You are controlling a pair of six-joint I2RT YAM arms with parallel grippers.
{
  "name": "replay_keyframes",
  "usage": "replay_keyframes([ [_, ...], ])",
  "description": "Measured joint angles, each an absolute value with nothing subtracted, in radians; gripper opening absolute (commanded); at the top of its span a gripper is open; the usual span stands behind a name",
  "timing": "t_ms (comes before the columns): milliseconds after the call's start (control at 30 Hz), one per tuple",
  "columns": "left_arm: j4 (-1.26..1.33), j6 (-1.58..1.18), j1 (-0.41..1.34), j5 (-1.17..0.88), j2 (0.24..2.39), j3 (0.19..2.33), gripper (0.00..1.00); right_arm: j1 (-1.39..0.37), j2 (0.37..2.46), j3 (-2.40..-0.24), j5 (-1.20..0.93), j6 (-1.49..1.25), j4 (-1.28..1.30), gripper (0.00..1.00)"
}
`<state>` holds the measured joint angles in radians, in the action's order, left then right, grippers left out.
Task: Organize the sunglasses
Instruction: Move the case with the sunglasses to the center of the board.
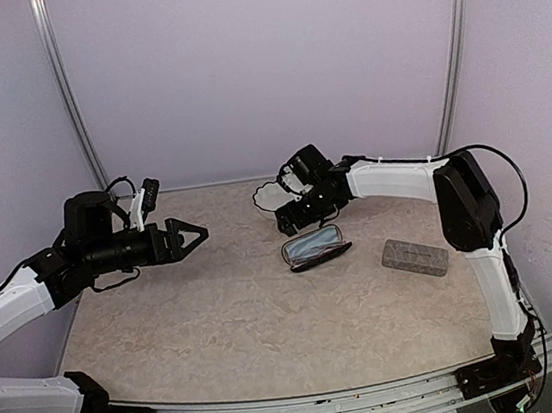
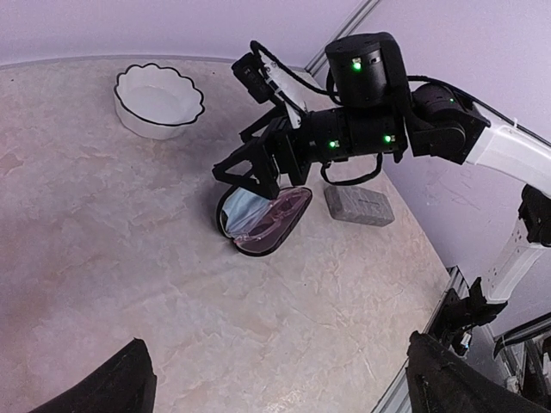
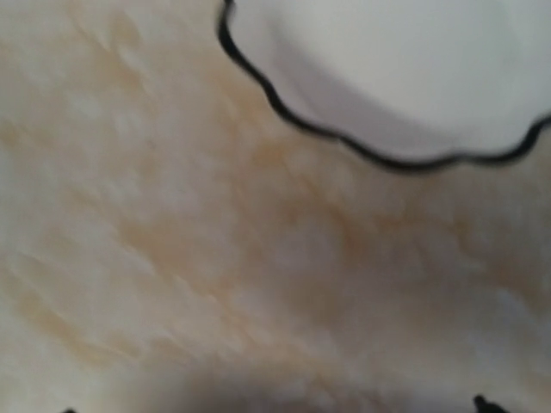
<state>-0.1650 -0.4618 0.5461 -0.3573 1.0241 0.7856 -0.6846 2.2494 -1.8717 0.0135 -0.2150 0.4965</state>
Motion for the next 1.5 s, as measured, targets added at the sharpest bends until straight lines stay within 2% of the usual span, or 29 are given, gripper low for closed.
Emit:
replay_keyframes([
  [767,-0.165,-0.461,0.546,-0.354,1.013,0.785,0.99,-0.685,2.325,-1.942,0.012,-0.236,0.601,0.96],
  [1500,-0.165,-0.464,0.546,-0.353,0.976,0.785,0.99,-0.686,2.214,-1.74,-0.045,-0.257,0.524,0.94],
])
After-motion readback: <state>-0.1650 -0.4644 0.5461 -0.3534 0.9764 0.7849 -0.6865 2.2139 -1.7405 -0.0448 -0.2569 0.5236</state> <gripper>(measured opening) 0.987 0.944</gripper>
